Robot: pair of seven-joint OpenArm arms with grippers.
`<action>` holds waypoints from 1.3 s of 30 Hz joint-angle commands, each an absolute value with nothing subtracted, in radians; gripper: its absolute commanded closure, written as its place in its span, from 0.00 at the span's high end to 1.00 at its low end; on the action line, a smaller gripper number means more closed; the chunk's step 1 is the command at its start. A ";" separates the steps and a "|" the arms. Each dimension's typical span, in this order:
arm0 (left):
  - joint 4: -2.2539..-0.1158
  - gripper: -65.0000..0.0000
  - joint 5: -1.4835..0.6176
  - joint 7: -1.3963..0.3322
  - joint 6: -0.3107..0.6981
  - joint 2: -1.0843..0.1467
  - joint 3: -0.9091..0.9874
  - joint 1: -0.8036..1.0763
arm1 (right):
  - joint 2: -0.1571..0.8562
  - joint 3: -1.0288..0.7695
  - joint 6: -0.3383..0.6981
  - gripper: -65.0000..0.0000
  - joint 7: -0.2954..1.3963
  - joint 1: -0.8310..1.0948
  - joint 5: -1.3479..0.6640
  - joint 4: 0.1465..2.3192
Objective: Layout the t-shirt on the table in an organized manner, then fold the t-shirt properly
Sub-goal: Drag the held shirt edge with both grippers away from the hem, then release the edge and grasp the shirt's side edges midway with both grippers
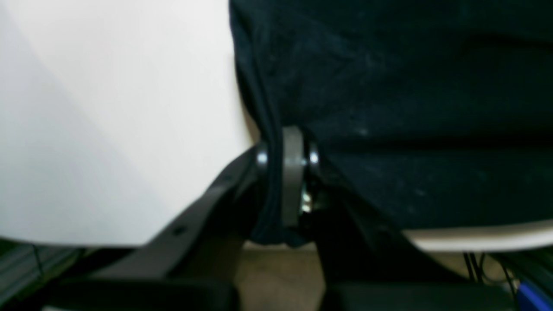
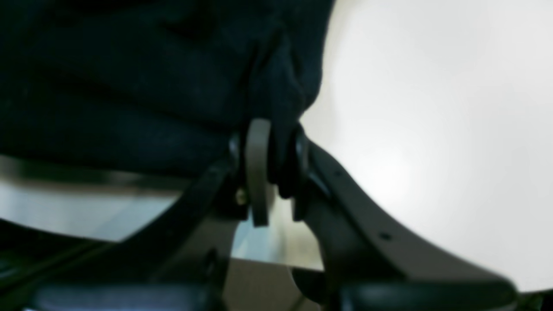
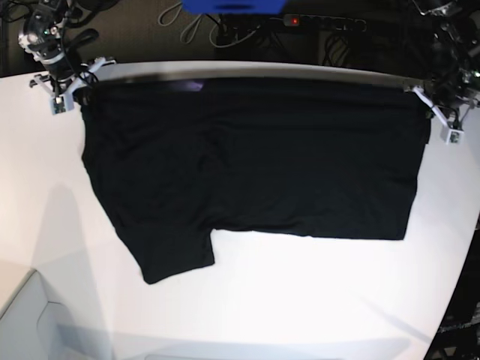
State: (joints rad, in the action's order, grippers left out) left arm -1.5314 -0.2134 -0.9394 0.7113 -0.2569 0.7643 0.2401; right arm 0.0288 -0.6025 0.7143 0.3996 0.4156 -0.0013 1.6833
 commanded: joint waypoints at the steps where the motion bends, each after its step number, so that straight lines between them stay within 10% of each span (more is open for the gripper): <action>1: -1.541 0.01 -0.196 -0.926 0.698 -0.278 0.774 0.237 | 0.044 -0.621 0.698 0.05 0.384 0.414 0.002 1.701; 6: -1.541 0.09 -0.197 -0.926 0.698 -0.278 0.774 0.254 | 0.035 -0.634 0.698 0.33 0.392 0.420 0.002 1.701; 11: -1.543 0.45 -0.202 -0.931 0.698 -0.277 0.776 0.254 | -0.004 -0.699 0.698 0.59 0.383 0.429 0.001 1.727; 16: -1.554 0.74 -0.208 -0.926 0.698 -0.277 0.796 0.257 | -0.022 -0.754 0.698 0.63 0.384 0.421 0.001 1.807; 29: -1.540 0.77 -0.231 -0.926 0.698 -0.266 0.977 0.024 | -0.021 -0.707 0.698 0.63 0.394 0.278 0.002 1.830; 39: -1.244 0.77 -0.062 -0.803 0.698 -0.265 0.699 -0.265 | 0.097 -0.484 0.698 0.63 0.519 -0.077 0.007 1.584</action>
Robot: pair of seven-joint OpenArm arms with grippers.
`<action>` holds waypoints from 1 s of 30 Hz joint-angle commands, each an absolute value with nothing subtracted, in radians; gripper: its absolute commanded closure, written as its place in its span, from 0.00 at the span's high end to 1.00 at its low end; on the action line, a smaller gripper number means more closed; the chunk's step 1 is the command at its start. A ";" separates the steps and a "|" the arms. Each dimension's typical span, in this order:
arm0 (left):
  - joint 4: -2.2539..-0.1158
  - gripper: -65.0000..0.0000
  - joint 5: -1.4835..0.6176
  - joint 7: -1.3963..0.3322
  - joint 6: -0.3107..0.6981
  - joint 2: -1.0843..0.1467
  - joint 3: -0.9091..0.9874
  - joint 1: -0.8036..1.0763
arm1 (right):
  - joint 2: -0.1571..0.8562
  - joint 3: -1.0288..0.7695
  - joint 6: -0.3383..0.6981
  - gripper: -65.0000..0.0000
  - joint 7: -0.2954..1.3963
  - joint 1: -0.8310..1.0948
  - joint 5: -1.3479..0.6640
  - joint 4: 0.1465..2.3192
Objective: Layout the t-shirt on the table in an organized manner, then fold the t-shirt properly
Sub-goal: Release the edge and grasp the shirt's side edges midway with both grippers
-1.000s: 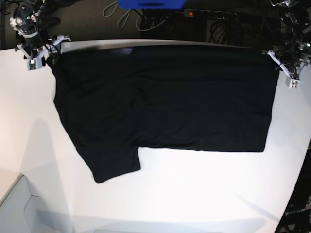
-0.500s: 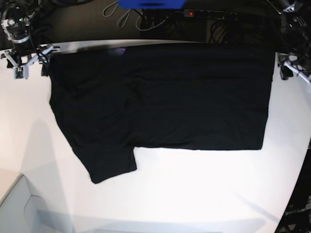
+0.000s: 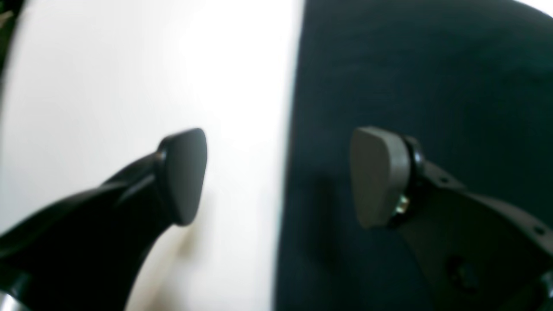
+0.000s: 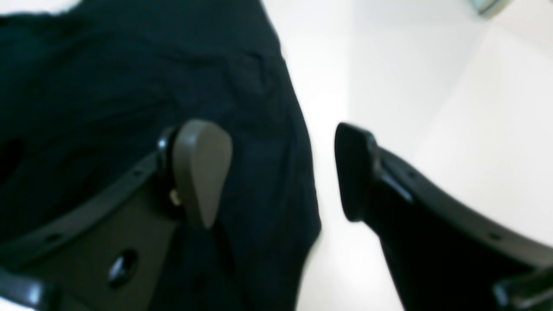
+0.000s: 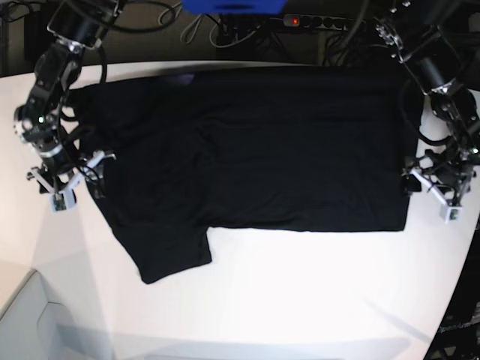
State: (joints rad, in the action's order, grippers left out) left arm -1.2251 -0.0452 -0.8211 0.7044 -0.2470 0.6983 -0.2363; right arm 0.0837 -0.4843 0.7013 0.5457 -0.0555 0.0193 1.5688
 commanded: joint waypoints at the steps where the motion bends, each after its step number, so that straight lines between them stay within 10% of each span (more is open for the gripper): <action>1: -1.207 0.77 -0.044 -0.766 0.698 -0.265 0.667 -0.291 | 0.111 -0.476 0.698 0.63 0.539 -0.131 0.007 1.529; 14: -0.680 0.77 -0.013 -0.486 0.698 -0.297 0.587 -0.518 | 0.203 -0.469 0.698 0.63 0.412 -0.426 0.008 0.909; 30: -0.504 0.77 -0.016 -0.306 0.698 -0.329 0.394 -0.536 | 0.199 -0.469 0.698 0.62 0.285 -0.438 0.008 0.742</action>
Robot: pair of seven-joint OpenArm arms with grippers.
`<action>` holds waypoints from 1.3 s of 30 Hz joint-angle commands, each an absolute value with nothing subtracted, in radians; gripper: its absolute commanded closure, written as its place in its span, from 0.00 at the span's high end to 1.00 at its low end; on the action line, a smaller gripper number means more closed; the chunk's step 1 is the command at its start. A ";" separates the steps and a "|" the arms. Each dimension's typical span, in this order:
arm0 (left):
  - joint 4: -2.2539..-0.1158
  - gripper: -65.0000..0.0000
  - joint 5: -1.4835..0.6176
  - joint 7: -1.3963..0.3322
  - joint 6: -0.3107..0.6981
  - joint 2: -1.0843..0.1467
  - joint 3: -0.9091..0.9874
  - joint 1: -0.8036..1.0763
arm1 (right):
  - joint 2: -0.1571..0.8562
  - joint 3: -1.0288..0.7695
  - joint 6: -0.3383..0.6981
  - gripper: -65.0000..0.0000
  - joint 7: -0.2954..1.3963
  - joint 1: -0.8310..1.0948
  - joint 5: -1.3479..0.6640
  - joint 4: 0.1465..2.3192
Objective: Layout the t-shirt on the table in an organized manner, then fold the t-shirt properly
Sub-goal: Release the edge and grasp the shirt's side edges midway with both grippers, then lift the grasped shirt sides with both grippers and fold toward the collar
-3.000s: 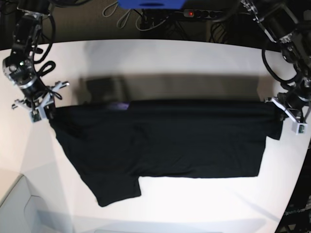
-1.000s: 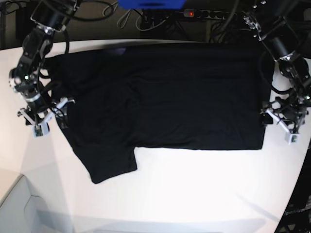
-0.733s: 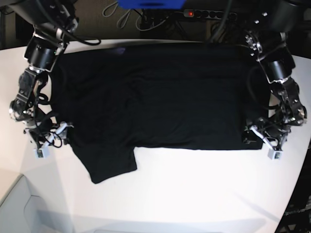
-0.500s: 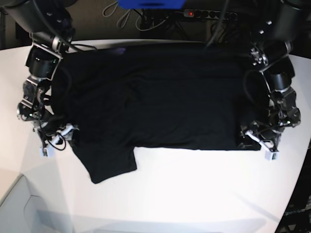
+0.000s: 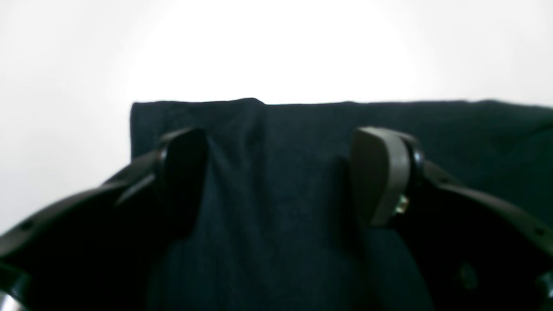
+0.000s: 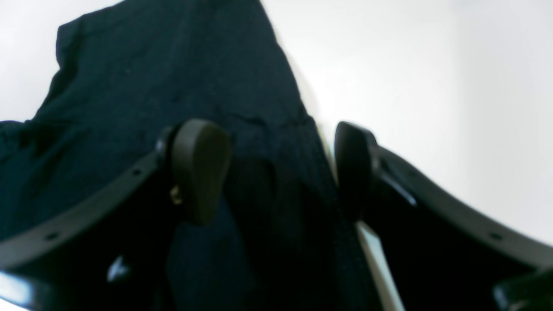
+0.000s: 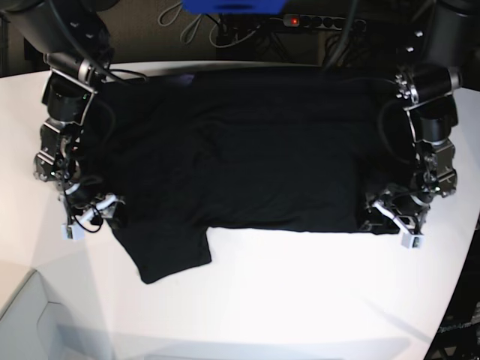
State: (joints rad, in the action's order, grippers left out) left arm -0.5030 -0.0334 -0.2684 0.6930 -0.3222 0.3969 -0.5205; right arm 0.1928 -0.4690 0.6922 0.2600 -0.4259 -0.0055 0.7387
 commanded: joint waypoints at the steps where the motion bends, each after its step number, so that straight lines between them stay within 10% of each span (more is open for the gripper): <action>1: -0.489 0.77 -0.015 -0.288 0.698 -0.329 0.392 -0.536 | 0.199 -0.469 0.698 0.62 0.285 -0.438 0.008 0.742; 7: -0.406 0.66 -0.015 -0.213 0.698 -0.349 0.387 -0.532 | 0.200 -0.467 0.698 0.58 0.285 -0.443 0.008 0.742; 14: -0.398 0.02 -0.015 -0.216 0.698 -0.354 0.389 -0.532 | 0.194 -0.467 0.698 0.14 0.285 -0.444 0.008 0.742; 17: -0.407 0.01 -0.019 -0.217 0.698 -0.352 0.392 -0.532 | 0.182 -0.467 0.698 0.00 0.283 -0.446 0.008 0.742; 39: -0.897 0.00 -0.231 -0.420 0.698 -0.354 0.433 -0.340 | 0.162 -0.478 0.698 0.00 0.288 -0.369 0.001 1.033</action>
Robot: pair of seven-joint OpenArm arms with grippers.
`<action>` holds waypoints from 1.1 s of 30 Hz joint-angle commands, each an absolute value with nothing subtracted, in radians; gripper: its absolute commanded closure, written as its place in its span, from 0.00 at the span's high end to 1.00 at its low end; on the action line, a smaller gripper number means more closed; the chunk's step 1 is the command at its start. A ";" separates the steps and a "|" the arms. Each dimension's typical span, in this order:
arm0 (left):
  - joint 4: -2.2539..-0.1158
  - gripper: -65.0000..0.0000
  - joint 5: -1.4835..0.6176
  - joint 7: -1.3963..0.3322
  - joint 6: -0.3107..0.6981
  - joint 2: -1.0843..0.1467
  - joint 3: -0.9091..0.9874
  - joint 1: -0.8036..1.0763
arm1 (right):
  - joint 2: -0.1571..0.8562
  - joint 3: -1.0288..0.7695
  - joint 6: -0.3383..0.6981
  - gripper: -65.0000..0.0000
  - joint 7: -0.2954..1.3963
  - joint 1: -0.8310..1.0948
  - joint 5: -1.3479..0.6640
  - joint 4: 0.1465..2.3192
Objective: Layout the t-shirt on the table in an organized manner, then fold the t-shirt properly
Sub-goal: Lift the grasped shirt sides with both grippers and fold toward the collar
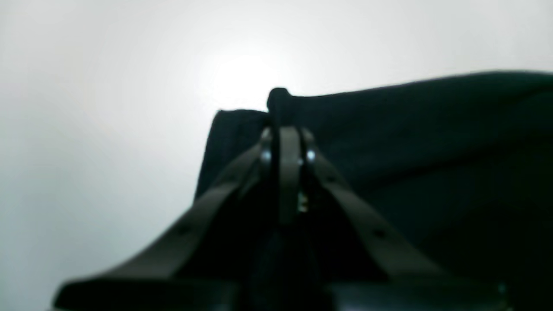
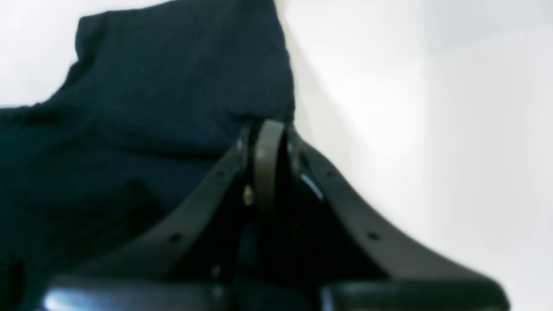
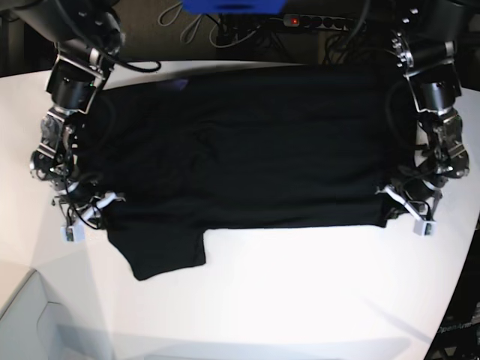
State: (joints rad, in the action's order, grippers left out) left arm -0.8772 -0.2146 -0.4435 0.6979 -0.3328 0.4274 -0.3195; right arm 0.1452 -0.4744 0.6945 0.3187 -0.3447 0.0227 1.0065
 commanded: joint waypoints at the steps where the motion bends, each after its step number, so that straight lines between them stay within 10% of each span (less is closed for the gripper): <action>1: -0.924 0.00 -0.249 -0.433 0.698 -0.355 0.433 -0.326 | 0.162 -0.478 0.698 0.00 0.286 -0.357 0.001 1.055; 33: -1.615 0.00 -0.664 -0.739 0.698 -0.266 0.716 0.211 | 0.058 -0.545 0.698 0.00 0.283 0.176 -0.183 1.713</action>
State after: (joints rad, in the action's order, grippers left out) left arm -1.5990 -0.6434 -0.7654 0.6998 -0.2489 0.7124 0.2222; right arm 0.0471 -0.5426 0.6987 0.3130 0.1928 -0.1623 1.6920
